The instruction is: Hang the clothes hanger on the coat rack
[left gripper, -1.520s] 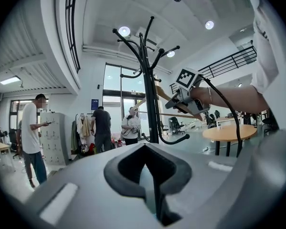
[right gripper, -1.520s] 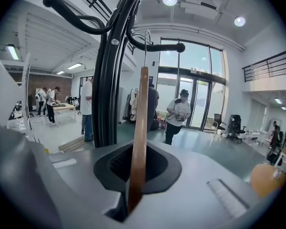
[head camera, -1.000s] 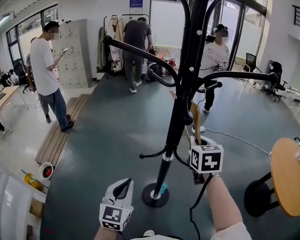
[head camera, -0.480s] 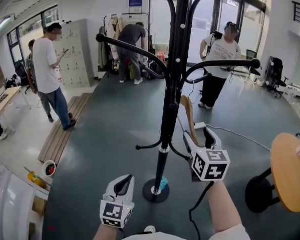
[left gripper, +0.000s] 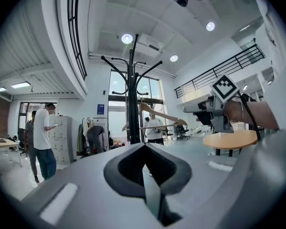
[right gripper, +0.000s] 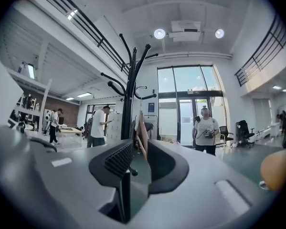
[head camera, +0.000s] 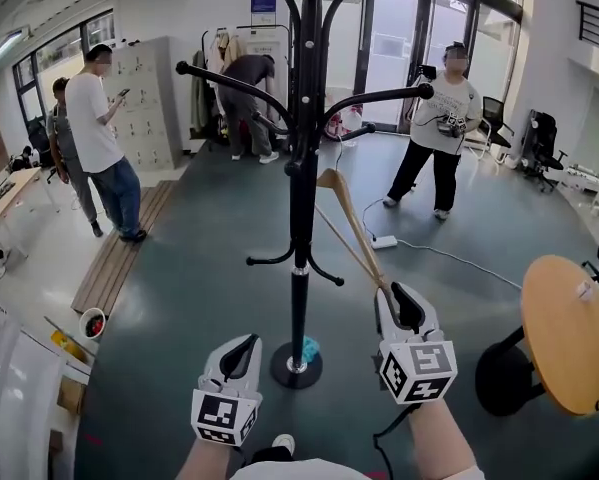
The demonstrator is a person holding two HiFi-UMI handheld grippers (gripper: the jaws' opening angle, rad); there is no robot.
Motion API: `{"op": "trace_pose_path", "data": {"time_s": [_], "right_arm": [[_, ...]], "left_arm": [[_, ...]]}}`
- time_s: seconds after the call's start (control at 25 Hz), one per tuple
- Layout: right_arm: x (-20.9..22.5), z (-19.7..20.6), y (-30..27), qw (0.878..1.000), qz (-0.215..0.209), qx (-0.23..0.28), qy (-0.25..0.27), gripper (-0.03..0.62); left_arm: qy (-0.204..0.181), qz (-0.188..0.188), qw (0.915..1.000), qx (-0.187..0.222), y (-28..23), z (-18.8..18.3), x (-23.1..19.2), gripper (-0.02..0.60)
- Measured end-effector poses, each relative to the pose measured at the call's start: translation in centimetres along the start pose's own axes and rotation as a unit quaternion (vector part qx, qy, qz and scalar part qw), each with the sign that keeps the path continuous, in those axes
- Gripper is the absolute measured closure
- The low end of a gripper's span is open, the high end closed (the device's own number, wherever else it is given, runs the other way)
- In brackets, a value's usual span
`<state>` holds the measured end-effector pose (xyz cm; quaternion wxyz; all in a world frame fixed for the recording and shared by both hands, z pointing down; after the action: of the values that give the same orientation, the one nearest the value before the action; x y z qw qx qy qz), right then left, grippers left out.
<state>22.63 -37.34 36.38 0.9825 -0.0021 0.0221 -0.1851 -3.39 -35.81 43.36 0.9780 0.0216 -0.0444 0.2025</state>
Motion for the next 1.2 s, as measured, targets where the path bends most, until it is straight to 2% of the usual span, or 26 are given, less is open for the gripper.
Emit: {"op": "trace_pose_path", "data": {"time_s": [0.16, 0.28, 0.36, 0.56, 0.96, 1.2], "right_arm": [[-0.9, 3.0, 4.3, 1.000, 0.003, -0.031, -0.001, 0.563], [-2.5, 5.8, 7.4, 0.998, -0.020, -0.052, -0.015, 0.566], [-3.6, 7.3, 9.2, 0.998, -0.033, -0.059, -0.020, 0.566], [-4.9, 10.0, 12.9, 0.995, -0.048, -0.068, -0.049, 0.566], [-7.7, 12.2, 17.2, 0.993, -0.050, -0.074, -0.073, 0.568], [-11.7, 13.4, 19.8, 0.992, -0.043, -0.088, -0.082, 0.568]], "left_arm": [[0.017, -0.007, 0.9998, 0.007, 2.7, -1.1, 2.3, 0.581], [0.052, -0.002, 0.9987, 0.002, 5.3, -1.1, 4.1, 0.581], [0.061, -0.003, 0.9981, -0.003, 6.9, -1.0, 5.2, 0.581], [0.028, -0.016, 0.9994, -0.015, 10.4, -0.5, 7.6, 0.581], [0.023, -0.016, 0.9994, -0.023, 15.1, 0.4, 8.4, 0.581], [0.013, -0.002, 0.9995, -0.028, 19.3, 1.3, 7.8, 0.581]]}}
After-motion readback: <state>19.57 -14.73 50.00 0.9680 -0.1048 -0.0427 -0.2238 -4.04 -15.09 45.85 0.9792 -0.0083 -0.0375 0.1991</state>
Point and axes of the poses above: the fingertips, and each gripper's own axes: y backward along the fingers, x to its right, z out of its underside, the point moved 5 cm from there along y, backward along the fingers, and after that the axes turned 12 degrees about -z, right-handed, at the moved point
